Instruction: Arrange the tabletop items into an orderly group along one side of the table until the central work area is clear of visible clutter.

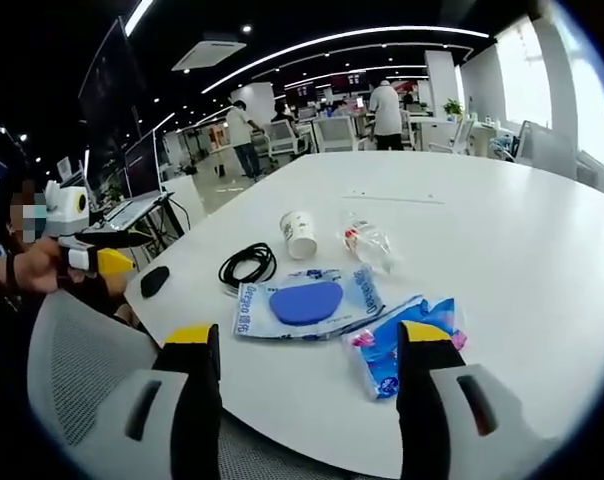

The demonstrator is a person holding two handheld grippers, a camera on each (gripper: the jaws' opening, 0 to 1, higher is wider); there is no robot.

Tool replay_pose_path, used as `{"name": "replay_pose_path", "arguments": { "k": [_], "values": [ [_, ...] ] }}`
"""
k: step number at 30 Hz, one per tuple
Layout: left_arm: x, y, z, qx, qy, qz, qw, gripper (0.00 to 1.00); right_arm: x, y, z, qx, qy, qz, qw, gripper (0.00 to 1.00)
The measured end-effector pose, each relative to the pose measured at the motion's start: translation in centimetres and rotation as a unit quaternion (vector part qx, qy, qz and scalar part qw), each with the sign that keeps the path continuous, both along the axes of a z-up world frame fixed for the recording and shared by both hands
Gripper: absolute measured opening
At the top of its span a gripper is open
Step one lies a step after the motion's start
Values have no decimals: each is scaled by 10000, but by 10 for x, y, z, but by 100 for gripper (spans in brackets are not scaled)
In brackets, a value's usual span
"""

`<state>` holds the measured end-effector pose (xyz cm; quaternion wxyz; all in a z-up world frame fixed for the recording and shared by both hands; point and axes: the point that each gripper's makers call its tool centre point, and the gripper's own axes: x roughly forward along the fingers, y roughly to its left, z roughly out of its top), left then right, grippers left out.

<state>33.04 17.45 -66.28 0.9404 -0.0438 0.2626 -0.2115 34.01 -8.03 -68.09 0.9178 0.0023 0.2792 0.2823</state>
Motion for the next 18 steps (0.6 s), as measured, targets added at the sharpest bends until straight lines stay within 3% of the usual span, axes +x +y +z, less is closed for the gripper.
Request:
{"name": "replay_pose_path", "arguments": {
  "k": [18],
  "values": [
    [1, 3, -1, 38, 16, 57, 10000, 86, -1, 0, -1, -12, 31, 26, 10000, 71]
  ]
}}
